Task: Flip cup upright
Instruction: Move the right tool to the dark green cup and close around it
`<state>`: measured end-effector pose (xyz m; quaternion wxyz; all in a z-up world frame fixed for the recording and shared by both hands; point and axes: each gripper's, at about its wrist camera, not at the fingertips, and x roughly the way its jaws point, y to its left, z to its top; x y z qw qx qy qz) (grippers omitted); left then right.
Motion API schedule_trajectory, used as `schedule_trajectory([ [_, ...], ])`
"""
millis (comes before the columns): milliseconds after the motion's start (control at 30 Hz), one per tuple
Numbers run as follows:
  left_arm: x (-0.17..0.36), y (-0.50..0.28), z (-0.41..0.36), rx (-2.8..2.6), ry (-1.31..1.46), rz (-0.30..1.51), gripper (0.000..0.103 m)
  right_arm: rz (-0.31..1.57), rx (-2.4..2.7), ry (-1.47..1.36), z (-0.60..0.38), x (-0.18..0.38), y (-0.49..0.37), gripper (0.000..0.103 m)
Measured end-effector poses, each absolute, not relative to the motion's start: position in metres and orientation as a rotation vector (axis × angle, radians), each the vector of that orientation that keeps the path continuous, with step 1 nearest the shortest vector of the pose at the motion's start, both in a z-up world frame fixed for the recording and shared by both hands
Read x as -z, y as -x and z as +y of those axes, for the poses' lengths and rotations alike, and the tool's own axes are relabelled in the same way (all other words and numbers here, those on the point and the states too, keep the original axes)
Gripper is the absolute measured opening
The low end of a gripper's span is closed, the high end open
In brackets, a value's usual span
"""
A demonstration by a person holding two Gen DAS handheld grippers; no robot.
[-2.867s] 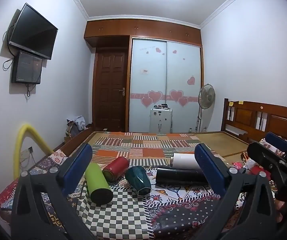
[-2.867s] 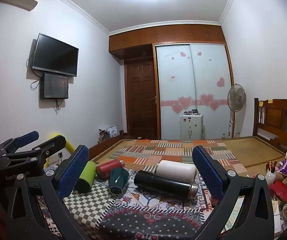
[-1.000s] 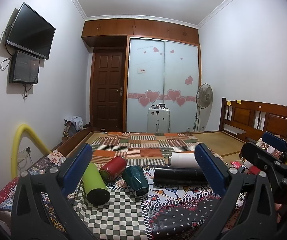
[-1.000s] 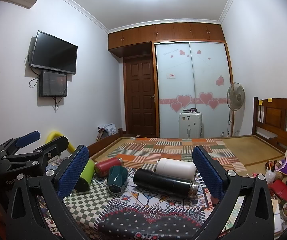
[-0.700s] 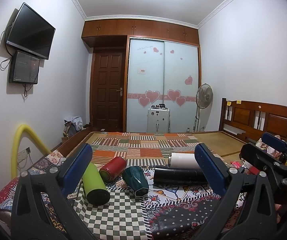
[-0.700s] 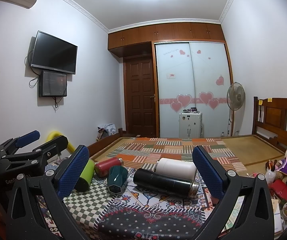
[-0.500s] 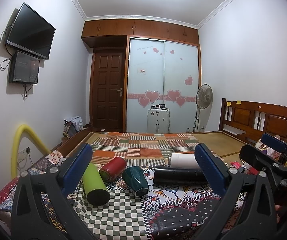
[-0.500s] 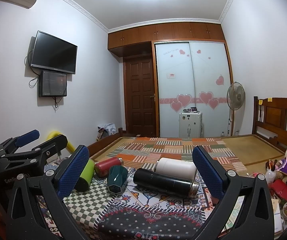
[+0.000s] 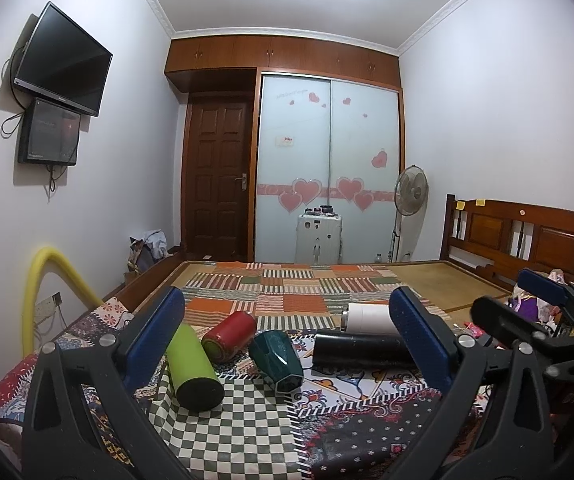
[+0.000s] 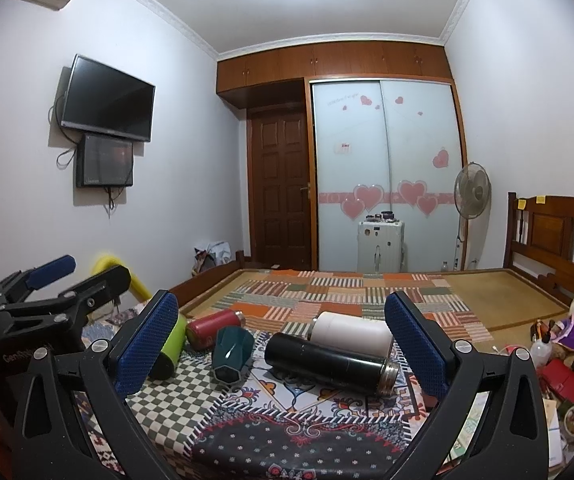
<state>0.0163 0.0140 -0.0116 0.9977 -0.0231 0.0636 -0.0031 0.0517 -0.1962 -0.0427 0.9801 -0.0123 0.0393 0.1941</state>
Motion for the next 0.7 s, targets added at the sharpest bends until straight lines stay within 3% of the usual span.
schedule_trajectory([
  [700, 0.074, -0.084, 0.096, -0.126, 0.067, 0.294, 0.103, 0.496, -0.584, 0.211, -0.108, 0.083, -0.191, 0.103],
])
